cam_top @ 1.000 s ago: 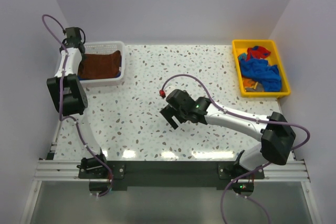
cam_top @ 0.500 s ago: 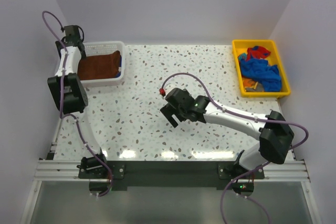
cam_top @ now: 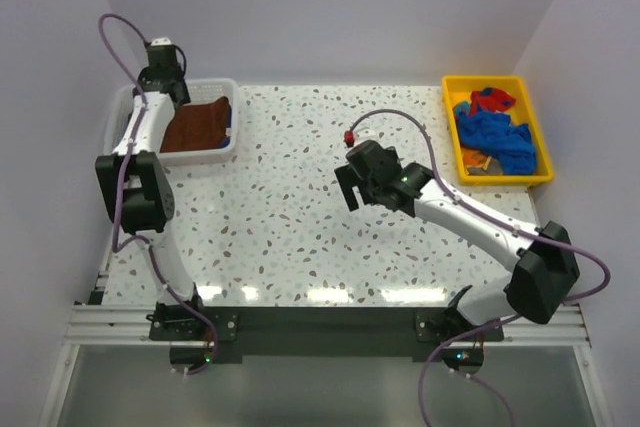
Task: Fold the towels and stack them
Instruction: Neatly place the folded towel into the bin
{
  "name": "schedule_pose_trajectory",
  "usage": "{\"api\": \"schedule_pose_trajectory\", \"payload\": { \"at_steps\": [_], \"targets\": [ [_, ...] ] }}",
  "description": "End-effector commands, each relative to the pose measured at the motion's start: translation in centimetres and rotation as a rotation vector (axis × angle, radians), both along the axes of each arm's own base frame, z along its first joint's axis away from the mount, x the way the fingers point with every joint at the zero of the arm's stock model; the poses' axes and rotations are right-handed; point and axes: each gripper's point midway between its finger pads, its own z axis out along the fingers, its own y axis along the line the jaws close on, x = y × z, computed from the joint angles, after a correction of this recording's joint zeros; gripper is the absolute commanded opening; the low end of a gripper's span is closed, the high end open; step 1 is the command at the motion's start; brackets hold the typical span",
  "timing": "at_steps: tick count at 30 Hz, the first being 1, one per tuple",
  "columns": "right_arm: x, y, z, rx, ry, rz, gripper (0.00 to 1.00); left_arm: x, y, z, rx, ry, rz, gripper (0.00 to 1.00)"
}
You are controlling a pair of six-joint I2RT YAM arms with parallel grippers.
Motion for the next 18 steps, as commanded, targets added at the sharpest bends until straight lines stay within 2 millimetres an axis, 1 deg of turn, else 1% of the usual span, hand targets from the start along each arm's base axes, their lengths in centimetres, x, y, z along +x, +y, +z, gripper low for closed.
{"api": "schedule_pose_trajectory", "payload": {
  "at_steps": [1, 2, 3, 4, 5, 8, 11, 12, 13, 14, 16, 18],
  "targets": [
    [0.1, -0.7, 2.5, 0.066, -0.065, -0.049, 0.96, 2.1, -5.6, -0.8, -0.055, -0.052, -0.109, 0.47],
    [0.0, -1.0, 3.0, 0.077, -0.077, -0.053, 0.96, 2.3, -6.4, -1.9, -0.062, -0.035, -0.120, 0.45],
    [-0.2, -1.4, 2.7, 0.074, -0.075, -0.058, 0.96, 2.4, -6.7, -2.5, -0.069, -0.027, -0.126, 0.44],
    [-0.3, -1.5, 2.7, 0.080, -0.079, -0.060, 0.96, 2.6, -7.0, -3.0, -0.076, -0.026, -0.132, 0.41],
    [-0.3, -1.6, 3.1, 0.097, -0.090, -0.065, 0.96, 2.8, -7.5, -4.0, -0.089, -0.012, -0.150, 0.40],
    [-0.6, -1.9, 2.7, 0.110, -0.083, -0.072, 0.96, 2.8, -8.7, -5.7, -0.092, 0.020, -0.192, 0.37],
    [-0.9, -2.4, 2.2, 0.104, -0.079, -0.081, 0.96, 2.5, -9.6, -6.9, -0.110, 0.032, -0.224, 0.33],
    [-0.9, -2.4, 2.2, 0.103, -0.078, -0.083, 0.96, 2.4, -11.1, -7.3, -0.114, 0.034, -0.254, 0.33],
    [-0.8, -2.5, 2.2, 0.102, -0.080, -0.087, 0.96, 2.0, -11.7, -8.2, -0.117, 0.050, -0.272, 0.32],
    [-0.8, -2.6, 2.1, 0.101, -0.081, -0.090, 0.96, 1.9, -12.8, -8.6, -0.121, 0.060, -0.300, 0.31],
    [-0.8, -2.6, 2.1, 0.101, -0.082, -0.089, 0.96, 1.4, -13.6, -9.5, -0.116, 0.078, -0.312, 0.31],
    [-0.6, -2.4, 2.1, 0.105, -0.084, -0.087, 0.96, 1.1, -14.4, -9.6, -0.106, 0.086, -0.318, 0.31]
  ]
}}
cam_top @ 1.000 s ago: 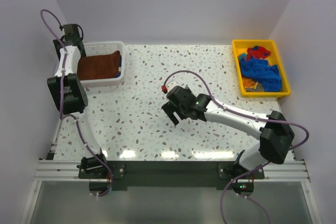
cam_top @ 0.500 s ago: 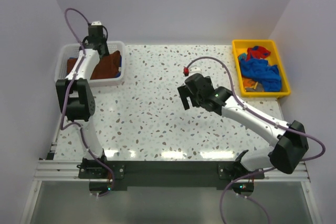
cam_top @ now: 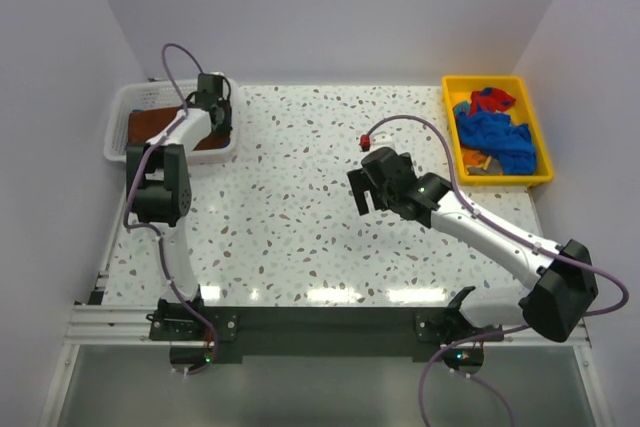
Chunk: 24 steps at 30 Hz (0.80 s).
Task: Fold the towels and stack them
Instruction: Neatly place the folded towel into the bin, then grab crumpled towel
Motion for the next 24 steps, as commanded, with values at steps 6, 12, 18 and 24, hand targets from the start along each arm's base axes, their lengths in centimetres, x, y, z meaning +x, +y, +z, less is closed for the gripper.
{"api": "schedule_pose_trajectory", "payload": {
  "at_steps": [6, 12, 18, 24],
  "targets": [
    [2.1, 0.0, 2.5, 0.039, -0.090, -0.056, 0.96, 0.2, -1.0, 2.6, 0.082, -0.061, 0.028, 0.42],
    [6.4, -4.2, 5.7, 0.008, -0.167, -0.238, 0.96, -0.8, 0.7, 11.4, 0.120, -0.165, 0.126, 0.64],
    [11.9, -13.3, 6.6, -0.017, -0.215, -0.542, 0.95, -4.6, -0.4, 19.6, -0.006, -0.272, 0.139, 0.82],
    [16.1, -23.0, 5.4, 0.031, -0.206, -0.830, 0.92, -12.4, -3.5, 15.3, -0.173, -0.229, 0.003, 0.95]
  ]
}}
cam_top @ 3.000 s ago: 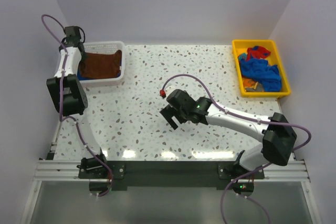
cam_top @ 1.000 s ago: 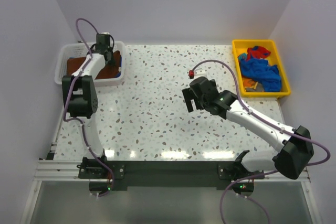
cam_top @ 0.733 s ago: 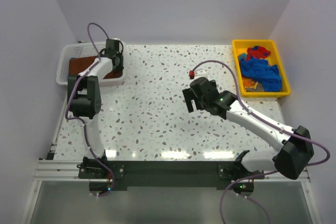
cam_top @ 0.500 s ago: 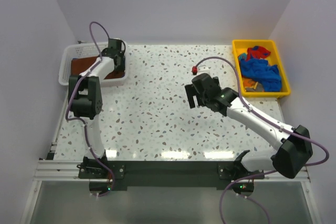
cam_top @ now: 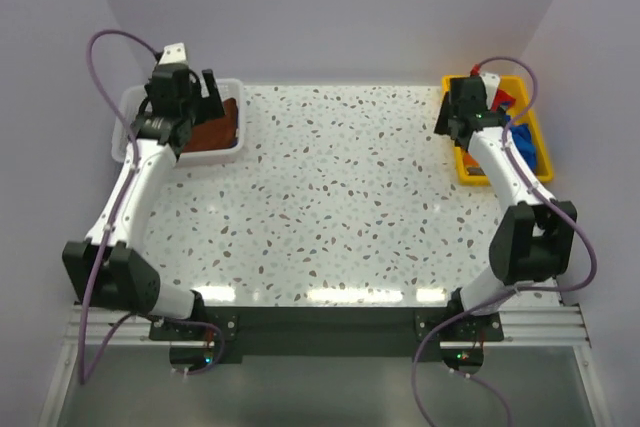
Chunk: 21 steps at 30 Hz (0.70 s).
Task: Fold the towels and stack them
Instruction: Grab crumpled towel
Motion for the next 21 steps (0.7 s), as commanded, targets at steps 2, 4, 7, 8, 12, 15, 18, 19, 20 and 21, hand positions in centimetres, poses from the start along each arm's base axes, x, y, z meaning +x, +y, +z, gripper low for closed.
{"api": "schedule_pose_trajectory", "payload": {
  "at_steps": [2, 4, 7, 8, 12, 15, 18, 19, 20, 21],
  "targets": [
    [3.4, -5.2, 0.2, 0.039, -0.065, -0.167, 0.92, -6.1, -3.3, -4.5, -0.154, 0.053, -0.145, 0.96],
    [4.2, -7.8, -1.5, 0.049, -0.045, -0.224, 0.91, -8.8, -3.8, -6.4, -0.185, 0.050, -0.180, 0.98],
    [5.5, -9.4, -2.4, 0.073, -0.053, -0.253, 0.89, -11.4, -3.8, -8.5, -0.181, 0.060, -0.197, 0.99],
    [6.1, -9.8, -3.5, 0.077, -0.036, -0.263, 0.89, -11.9, -3.7, -9.0, -0.174, 0.063, -0.199, 0.99],
    [7.7, -11.3, -5.5, 0.116, -0.029, -0.276, 0.85, -13.4, -3.0, -11.2, -0.148, 0.079, -0.185, 1.00],
    [8.5, -12.1, -6.8, 0.141, -0.027, -0.270, 0.73, -13.7, -2.7, -11.9, -0.121, 0.088, -0.188, 1.00],
    [8.7, -12.9, -7.5, 0.136, -0.006, -0.257, 0.51, -13.6, -2.8, -11.7, -0.117, 0.083, -0.199, 1.00],
    [8.6, -13.1, -7.4, 0.131, -0.003, -0.257, 0.35, -13.6, -2.6, -11.6, -0.111, 0.078, -0.194, 1.00],
    [8.5, -13.3, -7.4, 0.125, 0.002, -0.256, 0.26, -13.6, -2.6, -11.5, -0.109, 0.078, -0.194, 1.00],
    [8.3, -13.4, -7.0, 0.112, 0.004, -0.244, 0.19, -13.6, -2.6, -11.5, -0.107, 0.077, -0.193, 1.00]
  ]
}}
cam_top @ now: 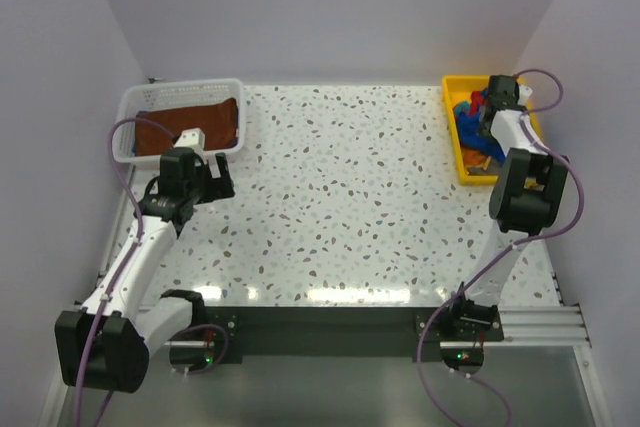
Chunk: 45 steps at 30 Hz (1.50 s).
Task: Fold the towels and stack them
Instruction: Grab crumpled towel, then move the towel to the center of the board
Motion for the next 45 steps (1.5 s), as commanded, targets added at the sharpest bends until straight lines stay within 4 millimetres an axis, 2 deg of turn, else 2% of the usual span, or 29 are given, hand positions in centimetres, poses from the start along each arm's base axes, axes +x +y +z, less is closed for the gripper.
{"api": "schedule_pose_trajectory", "payload": {
  "at_steps": [1, 2, 5, 9, 10, 12, 13, 14, 17, 18, 19, 20, 23, 26, 27, 28, 29, 30, 31, 32, 33, 34, 36, 37, 38, 39, 41, 42, 45],
  "targets": [
    [1.9, -0.7, 3.6, -0.032, -0.094, 0.029, 0.05, 1.0, 0.0, 1.9, 0.015, -0.086, -0.017, 1.00],
    [1.7, -0.7, 3.8, -0.037, -0.092, 0.033, 0.00, 1.0, 0.1, 1.9, 0.015, -0.085, -0.015, 1.00],
    [1.2, -0.6, 5.7, -0.054, -0.116, 0.047, 0.00, 0.9, 0.3, 2.3, 0.025, -0.099, -0.012, 1.00],
    [0.9, 0.1, 10.0, -0.091, -0.179, 0.097, 0.00, 0.6, 0.6, 3.0, 0.038, -0.121, 0.001, 1.00],
    [0.7, 0.5, 12.5, -0.108, -0.224, 0.110, 0.00, 0.5, 1.0, 3.2, 0.048, -0.125, 0.016, 0.99],
    [0.9, 1.6, 14.9, -0.122, -0.265, 0.165, 0.00, 0.3, 1.4, 3.5, 0.056, -0.130, 0.042, 0.99],
    [0.9, 2.1, 17.8, -0.133, -0.322, 0.183, 0.00, 0.2, 1.9, 3.6, 0.069, -0.133, 0.065, 0.99],
    [0.9, 2.8, 19.2, -0.136, -0.346, 0.208, 0.00, 0.1, 1.9, 3.7, 0.070, -0.139, 0.067, 0.99],
    [0.6, 6.3, 24.6, -0.181, -0.417, 0.321, 0.00, 0.0, 1.6, 4.4, 0.055, -0.188, 0.050, 0.99],
    [0.5, 8.8, 25.7, -0.207, -0.417, 0.396, 0.00, -0.2, 1.6, 5.0, 0.053, -0.214, 0.048, 1.00],
    [0.2, 9.3, 27.1, -0.225, -0.438, 0.409, 0.00, -0.3, 1.6, 5.2, 0.051, -0.226, 0.049, 1.00],
    [-0.5, 11.7, 28.8, -0.223, -0.473, 0.466, 0.00, -0.3, 1.7, 5.4, 0.052, -0.240, 0.053, 1.00],
    [-3.0, 18.5, 31.5, -0.161, -0.561, 0.632, 0.00, -0.5, 1.8, 6.4, 0.049, -0.277, 0.062, 1.00],
    [-5.6, 23.0, 31.9, -0.074, -0.604, 0.751, 0.00, -0.8, 1.2, 7.2, 0.021, -0.299, 0.039, 1.00],
    [-7.6, 24.8, 33.1, -0.038, -0.649, 0.805, 0.00, -0.9, 1.0, 7.7, 0.006, -0.312, 0.035, 1.00],
    [-8.4, 25.8, 31.2, 0.007, -0.616, 0.833, 0.00, -1.0, 0.5, 8.1, -0.010, -0.320, 0.009, 1.00],
    [-9.5, 26.8, 30.6, 0.049, -0.619, 0.865, 0.00, -1.2, 0.2, 8.8, -0.021, -0.335, -0.002, 1.00],
    [-11.7, 29.7, 30.8, 0.135, -0.644, 0.968, 0.00, -1.5, 0.1, 9.6, -0.031, -0.362, -0.005, 1.00],
    [-12.7, 30.9, 27.6, 0.174, -0.576, 1.005, 0.00, -1.6, -0.2, 10.3, -0.040, -0.384, -0.021, 1.00],
    [-13.9, 32.4, 26.1, 0.212, -0.540, 1.054, 0.00, -1.8, -0.3, 11.0, -0.049, -0.402, -0.027, 1.00],
    [-16.4, 35.6, 24.3, 0.276, -0.482, 1.156, 0.00, -1.9, -0.5, 11.7, -0.054, -0.421, -0.039, 1.00],
    [-18.3, 36.7, 21.0, 0.312, -0.397, 1.196, 0.00, -2.1, -1.2, 12.0, -0.072, -0.427, -0.077, 1.00],
    [-22.8, 40.9, 17.6, 0.412, -0.304, 1.315, 0.00, -2.1, -2.0, 12.2, -0.091, -0.424, -0.118, 1.00],
    [-25.0, 41.7, 13.7, 0.442, -0.203, 1.345, 0.00, -2.3, -3.0, 12.1, -0.117, -0.416, -0.168, 1.00],
    [-26.6, 42.8, 11.9, 0.462, -0.150, 1.378, 0.00, -2.3, -3.4, 11.8, -0.133, -0.408, -0.189, 1.00],
    [-29.9, 45.1, 10.4, 0.491, -0.092, 1.467, 0.00, -2.2, -3.9, 11.3, -0.153, -0.393, -0.208, 1.00],
    [-33.3, 47.0, 5.9, 0.475, 0.075, 1.538, 0.02, -2.4, -5.0, 10.6, -0.191, -0.375, -0.253, 0.98],
    [-36.5, 48.0, 4.6, 0.449, 0.160, 1.627, 0.07, -2.2, -5.3, 10.3, -0.206, -0.366, -0.262, 0.97],
    [-37.7, 48.9, 3.0, 0.354, 0.223, 1.657, 0.21, -2.2, -6.1, 9.3, -0.238, -0.332, -0.293, 0.95]
  ]
}}
